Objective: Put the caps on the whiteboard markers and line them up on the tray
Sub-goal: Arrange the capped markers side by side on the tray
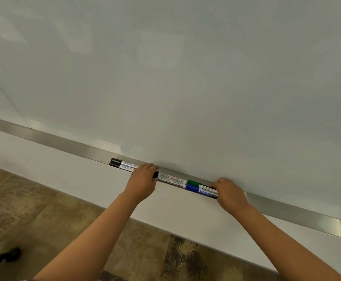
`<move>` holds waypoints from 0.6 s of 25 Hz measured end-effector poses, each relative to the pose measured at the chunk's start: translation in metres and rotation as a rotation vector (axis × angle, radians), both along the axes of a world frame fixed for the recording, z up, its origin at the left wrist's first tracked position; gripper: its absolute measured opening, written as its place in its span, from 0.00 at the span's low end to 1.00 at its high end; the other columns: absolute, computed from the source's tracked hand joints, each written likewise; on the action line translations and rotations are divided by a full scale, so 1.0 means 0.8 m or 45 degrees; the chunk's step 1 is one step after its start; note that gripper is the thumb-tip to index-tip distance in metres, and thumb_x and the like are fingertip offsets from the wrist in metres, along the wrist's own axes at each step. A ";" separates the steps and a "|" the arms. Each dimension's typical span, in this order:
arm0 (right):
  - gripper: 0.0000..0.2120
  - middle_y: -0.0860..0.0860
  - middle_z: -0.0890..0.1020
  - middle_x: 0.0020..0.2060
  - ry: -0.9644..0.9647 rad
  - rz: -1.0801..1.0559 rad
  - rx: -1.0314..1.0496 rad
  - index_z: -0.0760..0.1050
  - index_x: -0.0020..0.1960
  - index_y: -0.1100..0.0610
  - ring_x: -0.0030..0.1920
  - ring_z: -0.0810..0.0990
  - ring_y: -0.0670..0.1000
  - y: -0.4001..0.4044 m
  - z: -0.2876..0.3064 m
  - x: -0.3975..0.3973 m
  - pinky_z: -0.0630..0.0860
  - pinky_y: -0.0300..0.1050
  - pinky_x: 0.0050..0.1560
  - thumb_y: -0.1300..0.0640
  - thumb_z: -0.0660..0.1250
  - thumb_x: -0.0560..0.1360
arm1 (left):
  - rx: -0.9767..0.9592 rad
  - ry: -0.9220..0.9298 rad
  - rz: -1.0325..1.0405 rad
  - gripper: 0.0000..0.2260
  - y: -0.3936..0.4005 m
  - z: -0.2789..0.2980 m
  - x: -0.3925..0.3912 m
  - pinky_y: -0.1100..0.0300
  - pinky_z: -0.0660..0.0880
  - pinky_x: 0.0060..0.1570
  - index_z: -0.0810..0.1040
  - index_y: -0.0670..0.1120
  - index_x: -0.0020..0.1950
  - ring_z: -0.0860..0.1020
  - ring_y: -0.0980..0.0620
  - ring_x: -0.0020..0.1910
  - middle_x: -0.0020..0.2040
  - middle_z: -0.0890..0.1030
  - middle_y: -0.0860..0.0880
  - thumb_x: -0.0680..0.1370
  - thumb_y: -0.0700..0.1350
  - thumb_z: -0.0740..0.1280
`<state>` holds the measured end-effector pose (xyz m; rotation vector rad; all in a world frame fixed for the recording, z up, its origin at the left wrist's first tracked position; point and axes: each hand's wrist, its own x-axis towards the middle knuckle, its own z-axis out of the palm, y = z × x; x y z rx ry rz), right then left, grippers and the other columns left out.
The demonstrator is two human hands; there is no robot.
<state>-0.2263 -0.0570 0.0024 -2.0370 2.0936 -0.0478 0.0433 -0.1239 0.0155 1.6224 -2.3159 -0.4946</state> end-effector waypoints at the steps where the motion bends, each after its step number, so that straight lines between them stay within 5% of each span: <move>1: 0.15 0.54 0.77 0.51 -0.008 -0.009 -0.001 0.75 0.57 0.52 0.53 0.74 0.55 0.001 0.000 0.000 0.69 0.45 0.40 0.62 0.58 0.74 | 0.005 -0.025 -0.032 0.18 0.000 -0.001 -0.003 0.51 0.64 0.69 0.70 0.44 0.67 0.66 0.47 0.70 0.68 0.72 0.45 0.77 0.42 0.61; 7: 0.12 0.54 0.79 0.53 -0.142 0.036 -0.251 0.77 0.58 0.55 0.54 0.74 0.54 0.010 0.008 0.009 0.73 0.47 0.49 0.58 0.59 0.78 | 0.008 -0.127 -0.198 0.20 0.006 -0.011 -0.023 0.50 0.56 0.73 0.65 0.48 0.71 0.58 0.49 0.75 0.74 0.64 0.48 0.79 0.45 0.58; 15: 0.14 0.53 0.79 0.55 0.111 0.160 -0.153 0.73 0.62 0.54 0.54 0.73 0.54 0.011 -0.001 0.019 0.69 0.48 0.52 0.53 0.57 0.79 | -0.003 -0.281 -0.460 0.19 0.023 -0.019 -0.067 0.45 0.51 0.74 0.62 0.50 0.71 0.51 0.47 0.76 0.76 0.58 0.47 0.80 0.50 0.56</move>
